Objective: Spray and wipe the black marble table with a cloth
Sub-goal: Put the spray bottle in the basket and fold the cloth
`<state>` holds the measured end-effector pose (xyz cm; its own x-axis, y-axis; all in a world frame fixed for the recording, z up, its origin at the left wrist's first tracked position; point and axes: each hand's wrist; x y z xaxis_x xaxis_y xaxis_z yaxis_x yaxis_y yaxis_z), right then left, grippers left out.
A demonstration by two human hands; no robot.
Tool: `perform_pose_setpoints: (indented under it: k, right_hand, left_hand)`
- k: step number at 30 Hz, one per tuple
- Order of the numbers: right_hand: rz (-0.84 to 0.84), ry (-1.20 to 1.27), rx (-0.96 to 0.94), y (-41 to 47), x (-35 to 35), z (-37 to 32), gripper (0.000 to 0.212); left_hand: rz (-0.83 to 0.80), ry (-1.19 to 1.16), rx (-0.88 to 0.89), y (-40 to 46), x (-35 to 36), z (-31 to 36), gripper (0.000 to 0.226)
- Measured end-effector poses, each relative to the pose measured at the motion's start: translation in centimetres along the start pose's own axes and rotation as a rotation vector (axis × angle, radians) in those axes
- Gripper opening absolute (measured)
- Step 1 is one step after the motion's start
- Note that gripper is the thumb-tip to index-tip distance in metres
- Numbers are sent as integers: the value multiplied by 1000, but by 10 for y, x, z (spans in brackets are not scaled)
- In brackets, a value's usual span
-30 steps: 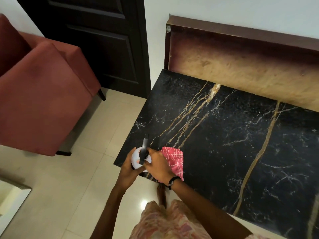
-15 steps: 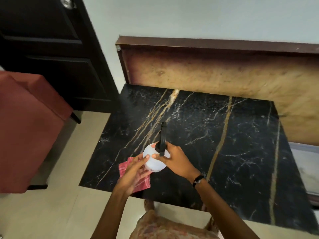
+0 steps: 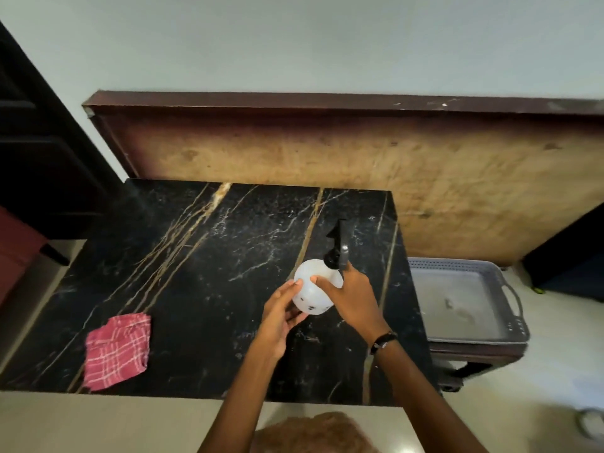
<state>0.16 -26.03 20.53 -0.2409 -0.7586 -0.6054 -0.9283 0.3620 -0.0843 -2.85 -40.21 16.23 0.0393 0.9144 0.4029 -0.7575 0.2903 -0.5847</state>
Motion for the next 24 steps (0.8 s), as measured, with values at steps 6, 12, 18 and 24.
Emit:
perform_pose_setpoints:
  k: [6, 12, 18, 24]
  right_hand:
    - [71, -7, 113, -4, -55, 39, 48]
    - [157, -11, 161, -10, -94, 66, 44]
    - [262, -25, 205, -3, -134, 105, 44]
    - [320, -67, 279, 26, -166, 170, 40]
  left_hand:
    - [-58, 22, -57, 1, 59, -32, 44]
    - [-164, 43, -125, 10, 100, -47, 48]
    - [-279, 169, -131, 21, 145, -68, 40]
    - [-279, 190, -176, 39, 190, -106, 42]
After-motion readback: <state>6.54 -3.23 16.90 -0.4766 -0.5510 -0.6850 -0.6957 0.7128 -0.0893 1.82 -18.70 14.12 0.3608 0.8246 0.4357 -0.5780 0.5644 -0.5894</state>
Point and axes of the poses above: each hand's wrist, its own y-axis towards the middle knuckle, its own x-axis out of the palm, z = x × y, and after that the axes turned 6 degrees about -y, right-handed
